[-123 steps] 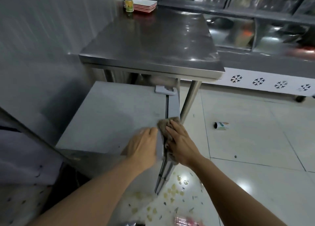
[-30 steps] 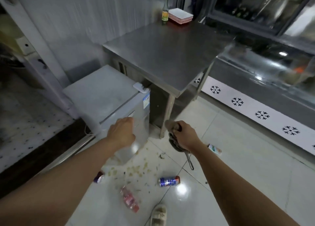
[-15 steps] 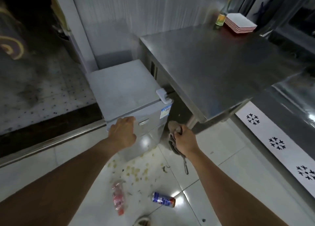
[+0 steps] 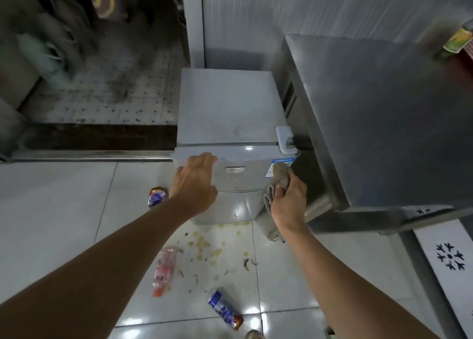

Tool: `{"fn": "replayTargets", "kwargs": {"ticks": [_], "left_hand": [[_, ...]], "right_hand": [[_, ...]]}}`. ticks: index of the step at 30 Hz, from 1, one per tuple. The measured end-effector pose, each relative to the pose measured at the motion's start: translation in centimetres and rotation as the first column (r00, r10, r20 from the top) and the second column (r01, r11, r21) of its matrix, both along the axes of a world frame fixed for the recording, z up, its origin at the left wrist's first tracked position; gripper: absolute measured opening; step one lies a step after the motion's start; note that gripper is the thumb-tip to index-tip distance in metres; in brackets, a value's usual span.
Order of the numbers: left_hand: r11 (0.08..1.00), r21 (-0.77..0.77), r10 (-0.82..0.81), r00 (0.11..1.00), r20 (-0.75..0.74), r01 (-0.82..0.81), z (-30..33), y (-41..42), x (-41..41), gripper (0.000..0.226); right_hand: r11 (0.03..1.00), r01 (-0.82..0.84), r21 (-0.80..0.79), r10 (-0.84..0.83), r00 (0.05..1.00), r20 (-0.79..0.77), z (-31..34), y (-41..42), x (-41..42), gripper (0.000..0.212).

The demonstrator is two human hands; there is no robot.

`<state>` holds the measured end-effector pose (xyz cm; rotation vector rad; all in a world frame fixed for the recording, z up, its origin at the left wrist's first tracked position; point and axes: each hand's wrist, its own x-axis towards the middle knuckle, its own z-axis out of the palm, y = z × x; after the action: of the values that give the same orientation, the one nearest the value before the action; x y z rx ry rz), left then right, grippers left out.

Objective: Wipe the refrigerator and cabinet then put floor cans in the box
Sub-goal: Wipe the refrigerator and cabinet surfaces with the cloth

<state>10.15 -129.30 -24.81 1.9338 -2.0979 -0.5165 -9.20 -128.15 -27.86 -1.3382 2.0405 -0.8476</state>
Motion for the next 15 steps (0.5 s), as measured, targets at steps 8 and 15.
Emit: {"fn": "replayTargets", "kwargs": {"ticks": [8, 15], "left_hand": [[0.947, -0.314, -0.021, 0.988, 0.152, 0.068, -5.9, -1.3, 0.1, 0.068], [0.871, -0.475, -0.003, 0.967, 0.255, 0.128, -11.9, -2.2, 0.0, 0.068]], "right_hand": [[0.921, -0.017, -0.390, 0.027, 0.999, 0.018, -6.7, -1.3, 1.3, 0.049], [0.725, -0.057, -0.686, -0.027, 0.993, -0.111, -13.4, -3.0, -0.2, 0.051]]}}
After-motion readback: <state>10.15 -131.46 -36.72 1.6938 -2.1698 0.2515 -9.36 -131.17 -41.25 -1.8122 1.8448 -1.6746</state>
